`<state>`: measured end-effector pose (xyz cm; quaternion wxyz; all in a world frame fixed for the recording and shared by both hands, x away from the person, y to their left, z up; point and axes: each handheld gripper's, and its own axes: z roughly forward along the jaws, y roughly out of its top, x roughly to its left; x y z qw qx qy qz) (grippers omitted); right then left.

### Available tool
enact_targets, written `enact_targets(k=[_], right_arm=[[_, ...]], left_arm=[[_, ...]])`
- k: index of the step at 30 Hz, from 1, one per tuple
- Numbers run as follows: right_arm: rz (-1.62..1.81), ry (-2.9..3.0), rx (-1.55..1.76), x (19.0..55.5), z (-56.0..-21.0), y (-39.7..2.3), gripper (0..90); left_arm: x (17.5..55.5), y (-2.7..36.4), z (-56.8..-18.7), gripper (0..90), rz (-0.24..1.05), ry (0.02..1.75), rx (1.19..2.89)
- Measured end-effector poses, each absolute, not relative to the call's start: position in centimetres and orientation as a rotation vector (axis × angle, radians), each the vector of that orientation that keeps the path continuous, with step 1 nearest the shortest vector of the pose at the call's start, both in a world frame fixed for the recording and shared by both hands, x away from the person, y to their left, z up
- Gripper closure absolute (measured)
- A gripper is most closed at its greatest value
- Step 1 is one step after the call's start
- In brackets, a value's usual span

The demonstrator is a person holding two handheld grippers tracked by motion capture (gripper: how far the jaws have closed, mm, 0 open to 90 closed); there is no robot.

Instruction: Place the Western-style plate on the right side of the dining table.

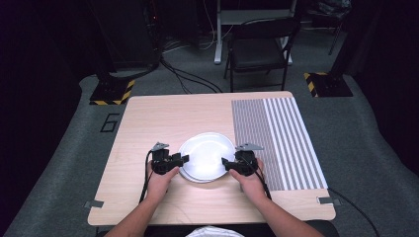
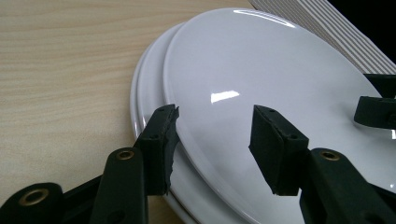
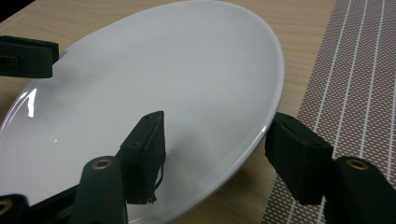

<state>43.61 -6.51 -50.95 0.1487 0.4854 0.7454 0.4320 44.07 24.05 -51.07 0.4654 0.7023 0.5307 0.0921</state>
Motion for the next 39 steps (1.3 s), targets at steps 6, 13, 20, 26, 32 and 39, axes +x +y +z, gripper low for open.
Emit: enact_targets(k=[6,13,20,26,32,39], right_arm=[[1.248,2.13,1.435,43.8,-50.9,-6.9,37.6],[1.252,2.116,1.449,43.8,-50.6,-7.4,37.6],[1.259,2.096,1.46,43.8,-50.3,-8.1,37.6],[1.265,2.078,1.468,43.7,-50.0,-8.6,37.6],[1.257,2.067,1.489,43.7,-50.0,-9.2,37.4],[1.26,2.058,1.491,43.3,-49.7,-9.4,37.4]], left_arm=[[44.4,23.6,-51.3,50.8,0.214,1.306,1.73],[44.8,23.0,-51.5,50.6,0.208,1.299,1.746],[45.3,22.5,-51.7,50.7,0.178,1.296,1.743],[45.5,21.8,-51.7,50.8,0.182,1.279,1.765],[45.6,21.3,-51.6,50.1,0.198,1.255,1.796],[45.9,20.8,-51.6,49.5,0.199,1.234,1.818]])
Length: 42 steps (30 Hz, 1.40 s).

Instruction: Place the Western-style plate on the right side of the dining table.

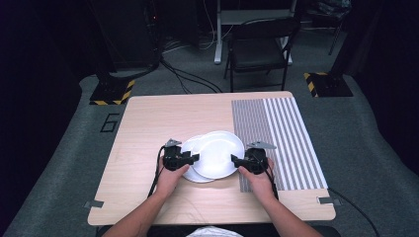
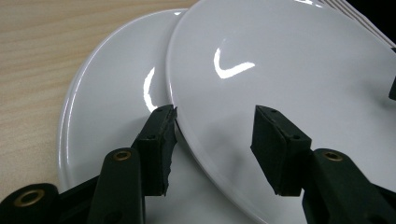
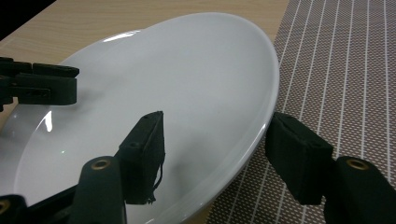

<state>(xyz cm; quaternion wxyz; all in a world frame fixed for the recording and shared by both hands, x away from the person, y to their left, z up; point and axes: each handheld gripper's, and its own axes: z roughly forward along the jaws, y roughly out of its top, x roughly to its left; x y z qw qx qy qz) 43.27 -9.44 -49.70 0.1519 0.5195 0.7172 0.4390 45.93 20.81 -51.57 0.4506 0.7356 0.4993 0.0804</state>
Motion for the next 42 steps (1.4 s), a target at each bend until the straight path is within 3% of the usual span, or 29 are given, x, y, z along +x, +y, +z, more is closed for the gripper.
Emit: enact_targets(k=[13,42], right_arm=[[1.238,2.033,1.432,42.1,-49.1,-10.3,43.1],[1.242,2.005,1.505,42.1,-49.0,-11.5,43.7]], left_arm=[[45.8,20.0,-51.6,49.4,0.234,1.211,1.844],[45.8,18.6,-51.7,49.6,0.226,1.153,1.872]])
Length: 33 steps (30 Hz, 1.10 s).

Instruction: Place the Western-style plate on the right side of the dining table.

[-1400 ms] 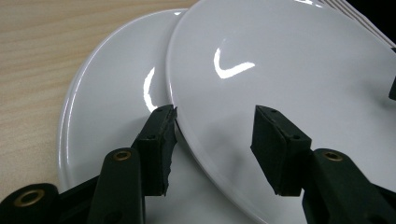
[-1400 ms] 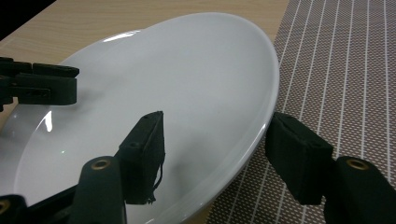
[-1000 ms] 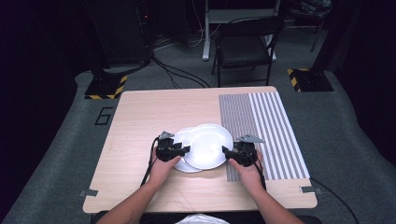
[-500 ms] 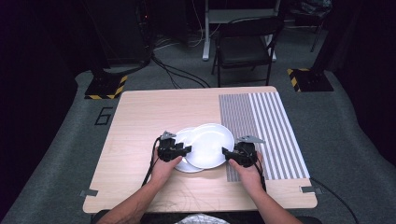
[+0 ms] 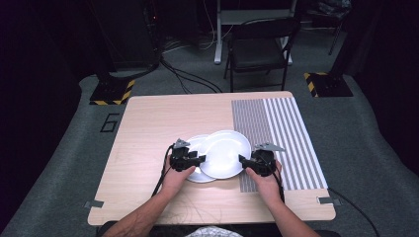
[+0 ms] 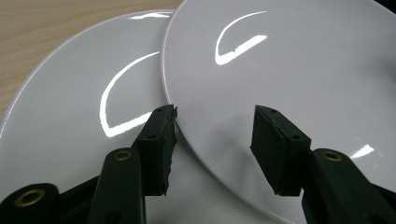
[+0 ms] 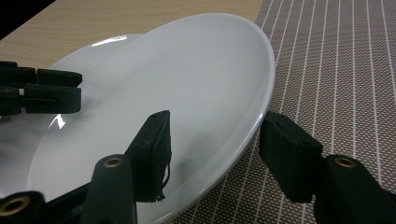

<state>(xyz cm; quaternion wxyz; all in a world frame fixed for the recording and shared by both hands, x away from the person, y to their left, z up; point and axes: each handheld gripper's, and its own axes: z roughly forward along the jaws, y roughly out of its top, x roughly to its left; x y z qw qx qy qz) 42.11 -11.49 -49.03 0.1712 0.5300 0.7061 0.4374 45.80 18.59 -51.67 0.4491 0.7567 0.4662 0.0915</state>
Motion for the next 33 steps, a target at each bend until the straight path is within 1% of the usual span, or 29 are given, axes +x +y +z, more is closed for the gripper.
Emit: enact_targets(k=[9,23,27,33], right_arm=[[1.19,2.008,1.463,41.5,-49.2,-11.5,48.7],[1.18,2.011,1.479,41.0,-49.8,-11.6,49.1],[1.185,2.0,1.492,40.9,-49.9,-11.6,49.1],[1.189,1.98,1.506,40.7,-50.1,-11.5,48.5]], left_arm=[[45.8,18.5,-51.7,49.8,0.234,1.151,1.875],[45.7,18.4,-51.6,50.5,0.243,1.152,1.866],[45.6,18.3,-51.6,48.4,0.243,1.151,1.865],[45.3,17.8,-51.6,42.3,0.274,1.135,1.879]])
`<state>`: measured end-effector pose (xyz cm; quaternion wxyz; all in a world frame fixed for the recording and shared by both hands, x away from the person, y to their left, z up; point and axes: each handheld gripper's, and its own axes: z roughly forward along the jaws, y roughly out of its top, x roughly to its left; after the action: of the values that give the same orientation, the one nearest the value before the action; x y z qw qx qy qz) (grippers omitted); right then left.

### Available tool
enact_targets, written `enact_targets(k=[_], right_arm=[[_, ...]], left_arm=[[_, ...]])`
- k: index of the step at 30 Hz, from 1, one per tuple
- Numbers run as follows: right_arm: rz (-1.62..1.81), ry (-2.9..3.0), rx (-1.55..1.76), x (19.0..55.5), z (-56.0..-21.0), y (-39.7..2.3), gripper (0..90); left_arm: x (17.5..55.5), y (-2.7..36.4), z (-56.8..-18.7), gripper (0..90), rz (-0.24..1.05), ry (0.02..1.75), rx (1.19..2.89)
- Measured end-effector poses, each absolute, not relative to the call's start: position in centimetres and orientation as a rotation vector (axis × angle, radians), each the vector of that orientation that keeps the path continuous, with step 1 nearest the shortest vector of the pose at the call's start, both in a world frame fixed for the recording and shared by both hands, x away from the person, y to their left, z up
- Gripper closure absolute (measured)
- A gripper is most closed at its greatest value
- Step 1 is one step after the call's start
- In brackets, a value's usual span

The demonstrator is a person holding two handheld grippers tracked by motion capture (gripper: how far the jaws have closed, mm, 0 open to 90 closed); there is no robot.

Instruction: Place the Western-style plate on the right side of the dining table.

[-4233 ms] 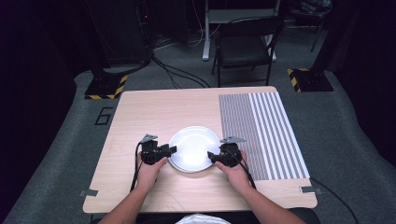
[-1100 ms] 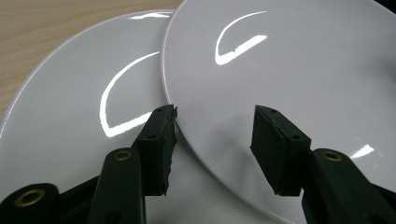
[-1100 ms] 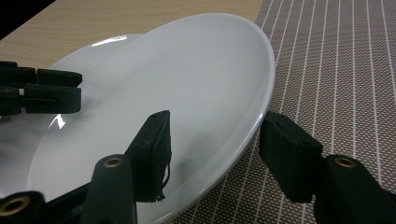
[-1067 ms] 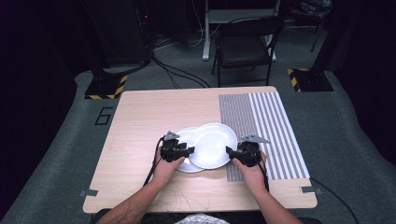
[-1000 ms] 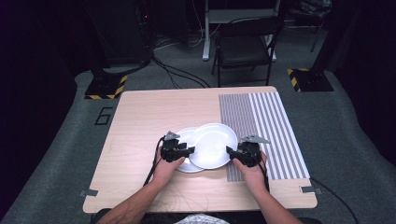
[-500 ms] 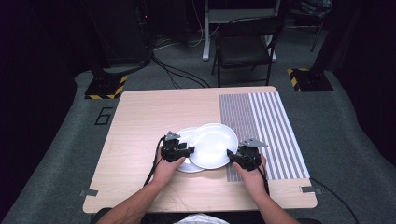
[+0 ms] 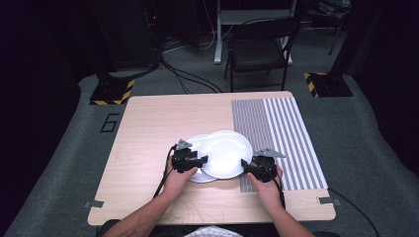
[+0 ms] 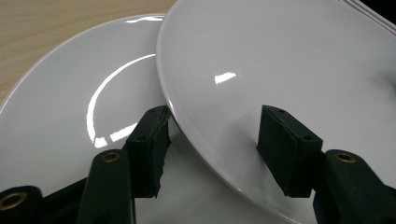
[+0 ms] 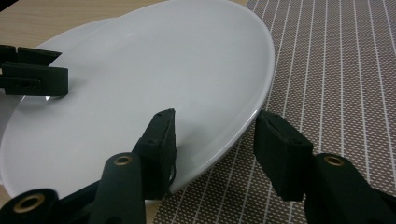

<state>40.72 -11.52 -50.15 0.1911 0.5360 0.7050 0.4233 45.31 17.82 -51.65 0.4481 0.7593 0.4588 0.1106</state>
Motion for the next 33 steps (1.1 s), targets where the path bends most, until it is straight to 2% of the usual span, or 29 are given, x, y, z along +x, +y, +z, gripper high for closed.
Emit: enact_targets(k=[12,27,33], right_arm=[[1.175,1.907,1.531,40.1,-50.4,-11.7,46.2],[1.118,1.921,1.505,39.9,-50.7,-10.6,45.7],[1.104,1.916,1.507,39.8,-50.9,-10.2,41.5]], left_arm=[[44.6,17.4,-51.9,40.3,0.256,1.191,1.803],[44.0,16.9,-51.8,40.0,0.263,1.164,1.786],[43.7,16.7,-51.7,40.1,0.286,1.157,1.777]])
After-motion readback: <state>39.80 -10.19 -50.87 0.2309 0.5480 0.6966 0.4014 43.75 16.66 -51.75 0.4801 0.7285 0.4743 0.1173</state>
